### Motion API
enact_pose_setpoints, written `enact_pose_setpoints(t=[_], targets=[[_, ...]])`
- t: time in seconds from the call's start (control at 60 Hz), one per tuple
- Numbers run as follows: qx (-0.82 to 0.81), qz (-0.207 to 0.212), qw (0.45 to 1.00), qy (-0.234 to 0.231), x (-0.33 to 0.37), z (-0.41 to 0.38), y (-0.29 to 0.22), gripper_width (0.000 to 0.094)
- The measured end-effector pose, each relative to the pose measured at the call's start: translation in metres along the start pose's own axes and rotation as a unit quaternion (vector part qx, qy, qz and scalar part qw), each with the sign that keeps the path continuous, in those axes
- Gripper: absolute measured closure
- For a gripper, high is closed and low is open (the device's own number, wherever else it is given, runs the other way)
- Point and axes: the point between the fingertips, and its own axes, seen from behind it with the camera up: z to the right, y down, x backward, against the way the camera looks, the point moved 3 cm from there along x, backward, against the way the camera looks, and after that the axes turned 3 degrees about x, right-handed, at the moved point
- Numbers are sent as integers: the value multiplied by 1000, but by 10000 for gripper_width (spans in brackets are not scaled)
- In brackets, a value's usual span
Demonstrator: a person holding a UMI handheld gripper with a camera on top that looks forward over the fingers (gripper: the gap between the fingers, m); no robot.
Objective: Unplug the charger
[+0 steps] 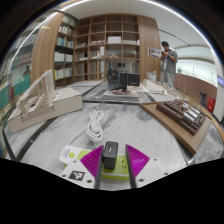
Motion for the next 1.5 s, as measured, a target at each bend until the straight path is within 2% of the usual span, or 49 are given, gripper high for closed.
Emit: enact_pose_setpoints(t=[0.017,0.067,0.217,0.333,0.367,0.467,0.533,0.583,0.733,0.9,1.033,1.15,1.267,1.283,1.3,1.317,1.383,1.4,1.45,1.5], targets=[[3,-6,1000,-2,-3,-1,4,569],[5,3,1000,-20,-3,-9,3,785],[22,22,999,22,-2,-7,0,879],[5,23,999,30,-1,-6,-2,893],[9,41,999,29,5,-5,-14,893],[48,134,989,41,58,0,-89,893],[31,159,986,35,86,7,-119,892],[17,162,986,26,99,17,-129,891],[4,128,990,54,112,67,-108,887],[23,14,997,66,80,94,-23,836],[32,-45,997,57,54,97,23,814],[25,-75,995,61,40,104,45,807],[27,-78,994,69,32,109,51,732],[26,-77,994,68,32,109,51,683],[27,-76,994,68,32,109,50,571],[27,-74,995,67,32,109,49,522],[37,-62,995,62,32,108,45,221],[38,-60,996,63,33,109,45,222],[43,-62,994,75,37,114,46,136],[43,-64,994,72,45,113,47,105]])
